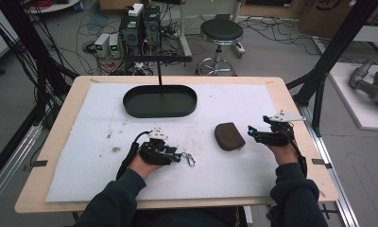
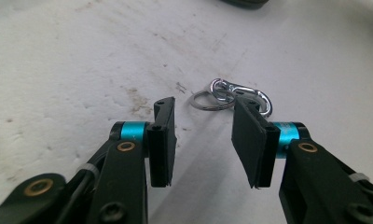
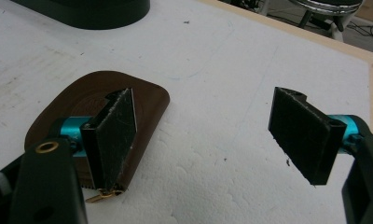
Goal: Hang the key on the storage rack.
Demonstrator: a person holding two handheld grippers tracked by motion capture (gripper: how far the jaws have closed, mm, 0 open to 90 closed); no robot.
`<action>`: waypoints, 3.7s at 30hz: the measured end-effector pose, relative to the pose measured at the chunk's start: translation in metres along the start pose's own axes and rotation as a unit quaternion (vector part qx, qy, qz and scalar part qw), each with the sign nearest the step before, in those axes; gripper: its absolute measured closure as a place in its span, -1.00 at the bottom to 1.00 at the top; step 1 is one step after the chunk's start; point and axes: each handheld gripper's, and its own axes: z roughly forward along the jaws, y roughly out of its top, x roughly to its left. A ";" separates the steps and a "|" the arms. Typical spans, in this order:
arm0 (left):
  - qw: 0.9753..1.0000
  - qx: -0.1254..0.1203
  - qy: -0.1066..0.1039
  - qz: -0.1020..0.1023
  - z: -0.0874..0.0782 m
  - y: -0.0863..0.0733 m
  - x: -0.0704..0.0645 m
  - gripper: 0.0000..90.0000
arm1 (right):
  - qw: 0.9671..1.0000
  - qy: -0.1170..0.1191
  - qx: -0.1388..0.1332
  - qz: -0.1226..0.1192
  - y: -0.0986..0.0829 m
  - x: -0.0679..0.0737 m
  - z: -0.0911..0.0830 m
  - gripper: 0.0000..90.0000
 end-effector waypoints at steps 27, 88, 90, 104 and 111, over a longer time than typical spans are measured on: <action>0.991 -0.018 0.009 0.130 0.021 0.017 -0.016 0.47 | 1.000 0.005 0.008 -0.008 -0.001 0.001 0.001 -0.46; 0.985 -0.153 0.071 0.046 -0.108 0.057 0.080 0.95 | 1.000 0.010 0.006 0.002 -0.002 -0.001 0.003 -0.46; 0.982 -0.162 0.080 0.048 -0.118 0.063 0.091 0.95 | 1.000 0.012 0.002 0.004 -0.002 -0.002 0.003 -0.46; 0.970 -0.173 0.154 0.071 -0.144 0.108 0.163 0.95 | 1.000 0.017 -0.003 0.011 -0.002 -0.005 0.004 -0.46; 0.966 -0.169 0.187 0.058 -0.143 0.118 0.189 0.95 | 1.000 0.020 -0.004 0.016 -0.002 -0.006 0.002 -0.46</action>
